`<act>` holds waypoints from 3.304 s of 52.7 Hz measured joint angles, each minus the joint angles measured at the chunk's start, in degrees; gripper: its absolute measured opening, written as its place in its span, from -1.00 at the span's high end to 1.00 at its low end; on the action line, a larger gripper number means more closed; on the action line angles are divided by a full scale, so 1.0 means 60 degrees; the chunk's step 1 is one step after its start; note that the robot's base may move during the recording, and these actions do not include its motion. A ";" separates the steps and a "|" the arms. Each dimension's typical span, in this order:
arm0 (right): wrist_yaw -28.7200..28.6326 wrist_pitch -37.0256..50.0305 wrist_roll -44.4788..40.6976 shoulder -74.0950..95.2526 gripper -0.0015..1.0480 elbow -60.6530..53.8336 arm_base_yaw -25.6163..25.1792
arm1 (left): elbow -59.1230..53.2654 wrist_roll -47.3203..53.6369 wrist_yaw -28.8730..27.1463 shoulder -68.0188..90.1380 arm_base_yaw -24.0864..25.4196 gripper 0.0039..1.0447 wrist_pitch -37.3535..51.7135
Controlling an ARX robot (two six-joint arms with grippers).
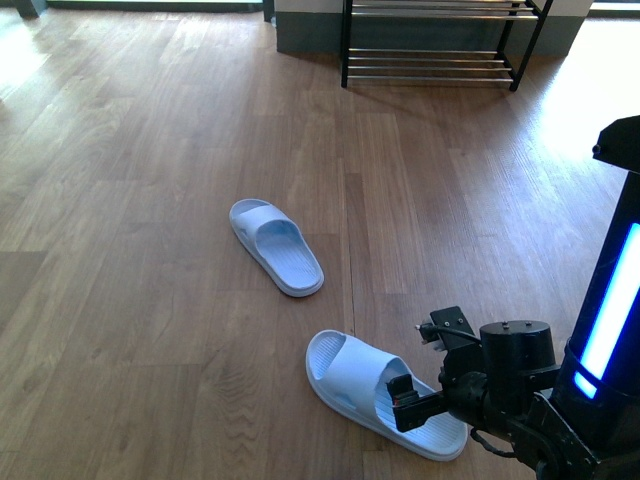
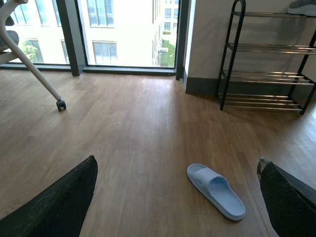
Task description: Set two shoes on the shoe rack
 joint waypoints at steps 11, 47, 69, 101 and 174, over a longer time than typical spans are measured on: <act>-0.0127 0.0222 -0.0117 -0.0040 -0.82 -0.0372 -0.0426 | 0.0000 -0.0004 0.0000 0.0000 0.0000 -0.83 0.0000; -0.0594 0.0637 -0.0710 -0.0208 -0.82 -0.1129 -0.0969 | 0.0000 0.0000 0.0000 0.0000 0.0000 -0.83 0.0000; -0.0568 0.0477 -0.1377 0.0889 -0.82 0.0124 -0.0648 | 0.0000 0.0000 0.0000 0.0000 0.0000 -0.83 0.0004; -0.0543 -0.0080 -0.1213 0.1552 -0.82 0.2218 -0.0521 | 0.0000 0.0000 0.0000 0.0000 0.0000 -0.83 0.0000; 0.1089 -0.2218 0.0557 0.0856 0.12 0.3643 0.1698 | 0.0000 -0.0004 0.0000 0.0000 0.0000 -0.83 0.0004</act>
